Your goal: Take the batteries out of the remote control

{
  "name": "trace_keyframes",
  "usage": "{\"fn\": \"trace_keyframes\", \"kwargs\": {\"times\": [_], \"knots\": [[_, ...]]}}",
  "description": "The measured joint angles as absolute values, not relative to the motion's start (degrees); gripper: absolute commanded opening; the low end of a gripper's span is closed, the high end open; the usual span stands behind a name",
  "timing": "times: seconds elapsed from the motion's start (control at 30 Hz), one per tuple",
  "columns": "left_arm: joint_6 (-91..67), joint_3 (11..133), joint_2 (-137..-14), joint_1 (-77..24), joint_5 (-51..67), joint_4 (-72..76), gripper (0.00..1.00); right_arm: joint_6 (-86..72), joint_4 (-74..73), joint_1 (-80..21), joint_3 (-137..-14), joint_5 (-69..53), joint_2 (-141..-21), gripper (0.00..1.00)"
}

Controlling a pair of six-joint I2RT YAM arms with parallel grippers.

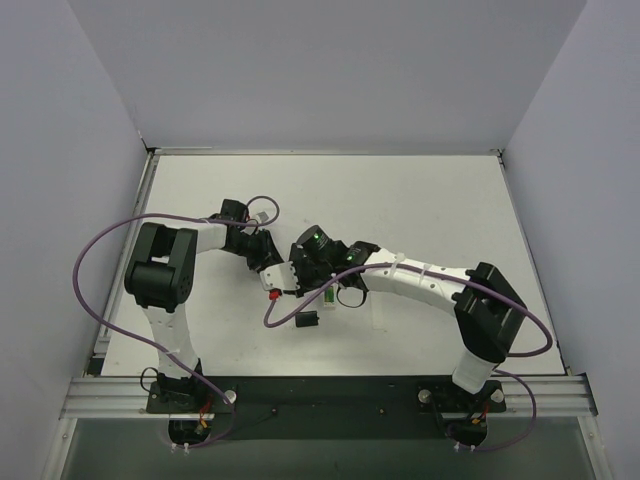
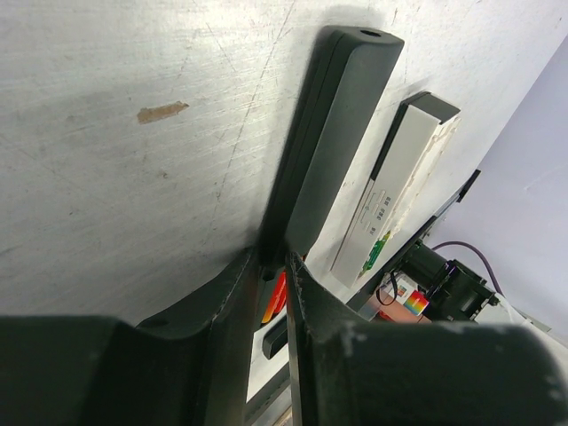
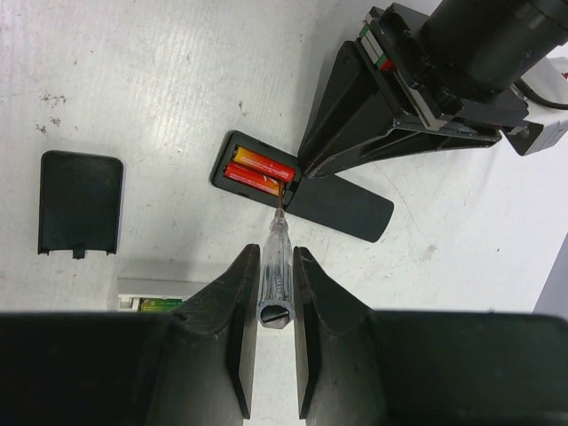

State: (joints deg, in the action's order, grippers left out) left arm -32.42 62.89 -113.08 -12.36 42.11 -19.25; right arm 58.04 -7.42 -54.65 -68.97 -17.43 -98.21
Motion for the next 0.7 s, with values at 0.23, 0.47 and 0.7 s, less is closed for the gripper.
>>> {"fn": "trace_keyframes", "kwargs": {"times": [0.23, 0.47, 0.7], "knots": [[-32.32, 63.37, -113.38, -12.38, 42.11, -19.97, 0.27, 56.38, -3.07, -53.98, -65.08, -18.31, -96.25, 0.00], [-32.29, 63.53, -113.49, -12.38, 42.09, -20.23, 0.27, 55.13, -0.10, -53.69, -62.74, -18.65, -95.20, 0.00], [-32.25, 63.68, -113.51, -12.38, 42.00, -20.53, 0.26, 54.11, 1.98, -53.54, -61.21, -18.96, -94.56, 0.00]]}}
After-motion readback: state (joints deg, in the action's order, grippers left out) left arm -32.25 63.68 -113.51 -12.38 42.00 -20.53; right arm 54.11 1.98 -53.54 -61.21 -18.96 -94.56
